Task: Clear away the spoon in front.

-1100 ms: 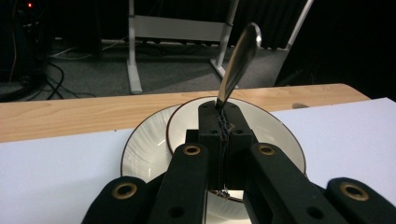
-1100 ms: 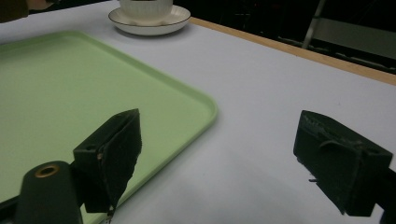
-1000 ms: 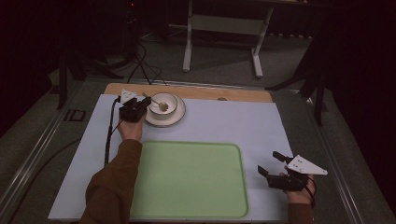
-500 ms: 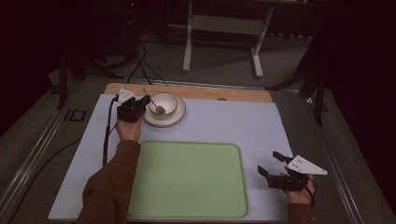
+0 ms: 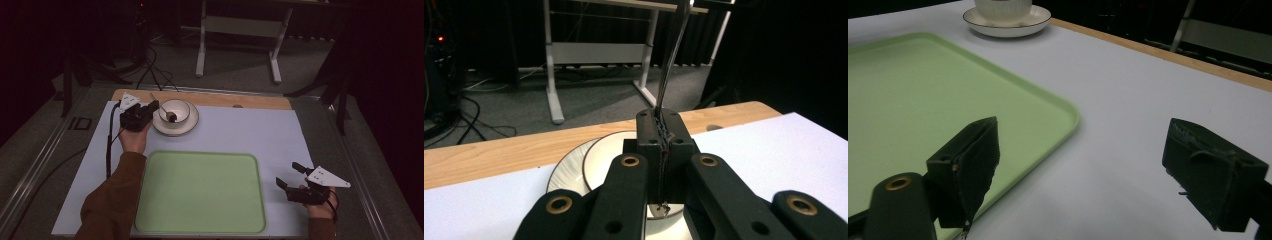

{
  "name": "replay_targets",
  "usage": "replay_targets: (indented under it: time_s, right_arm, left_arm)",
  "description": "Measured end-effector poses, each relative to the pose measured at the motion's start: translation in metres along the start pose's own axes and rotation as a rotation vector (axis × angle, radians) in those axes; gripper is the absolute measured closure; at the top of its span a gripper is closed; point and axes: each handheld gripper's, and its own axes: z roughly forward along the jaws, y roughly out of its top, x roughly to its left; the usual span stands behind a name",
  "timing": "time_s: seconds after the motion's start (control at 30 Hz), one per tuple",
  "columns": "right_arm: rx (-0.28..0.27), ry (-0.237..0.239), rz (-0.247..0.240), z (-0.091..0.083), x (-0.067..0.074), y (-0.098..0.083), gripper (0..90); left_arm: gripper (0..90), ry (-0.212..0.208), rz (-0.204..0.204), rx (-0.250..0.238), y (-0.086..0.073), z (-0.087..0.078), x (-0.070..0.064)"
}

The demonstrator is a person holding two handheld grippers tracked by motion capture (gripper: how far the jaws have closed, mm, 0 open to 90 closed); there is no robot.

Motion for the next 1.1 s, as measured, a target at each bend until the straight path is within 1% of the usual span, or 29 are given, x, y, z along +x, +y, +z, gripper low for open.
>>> replay_targets:
  time_s: [0.07, 0.17, 0.4, 0.5, 0.67, 0.7, 0.73, 0.8, 0.93, 1.0, 1.1]
  right_arm:
    - [0.001, 0.000, -0.002, 0.000, 0.000, 0.000, 14.9]
    - [0.002, 0.000, -0.003, 0.000, 0.000, 0.000, 14.9]
    - [0.004, -0.001, -0.003, 0.000, 0.000, 0.000, 15.0]
    - [0.004, -0.002, -0.003, 0.000, 0.000, 0.000, 15.0]
    - [0.004, -0.003, -0.003, 0.000, 0.000, 0.000, 15.0]
    - [0.004, -0.003, -0.003, 0.000, 0.000, 0.000, 15.0]
    - [0.005, -0.003, -0.003, 0.000, 0.000, 0.000, 15.0]
    - [0.006, -0.002, -0.002, 0.000, 0.000, 0.000, 15.0]
    - [0.006, -0.003, -0.002, 0.000, 0.000, 0.000, 15.0]
    - [0.007, -0.003, -0.001, 0.001, 0.000, 0.000, 15.0]
    - [0.008, -0.003, -0.003, 0.000, 0.001, 0.000, 15.0]
  left_arm:
    - [89.3, -0.012, 0.013, -0.004, 0.002, -0.005, -0.004]
    - [89.3, -0.030, 0.017, -0.013, 0.006, -0.010, -0.008]
    - [89.5, -0.062, 0.039, -0.006, 0.008, -0.022, -0.015]
    - [89.5, -0.067, 0.052, 0.015, 0.006, -0.025, -0.014]
    - [89.6, -0.065, 0.046, 0.048, 0.001, -0.031, -0.010]
    - [89.6, -0.065, 0.046, 0.048, 0.001, -0.031, -0.010]
    - [89.6, -0.062, 0.051, 0.063, -0.002, -0.034, -0.009]
    - [89.5, -0.059, 0.051, 0.077, -0.004, -0.037, -0.007]
    - [89.5, -0.066, 0.040, 0.102, -0.010, -0.044, -0.006]
    - [89.5, -0.073, 0.055, 0.118, -0.014, -0.048, -0.008]
    - [89.5, -0.070, 0.079, 0.139, -0.019, -0.054, -0.010]
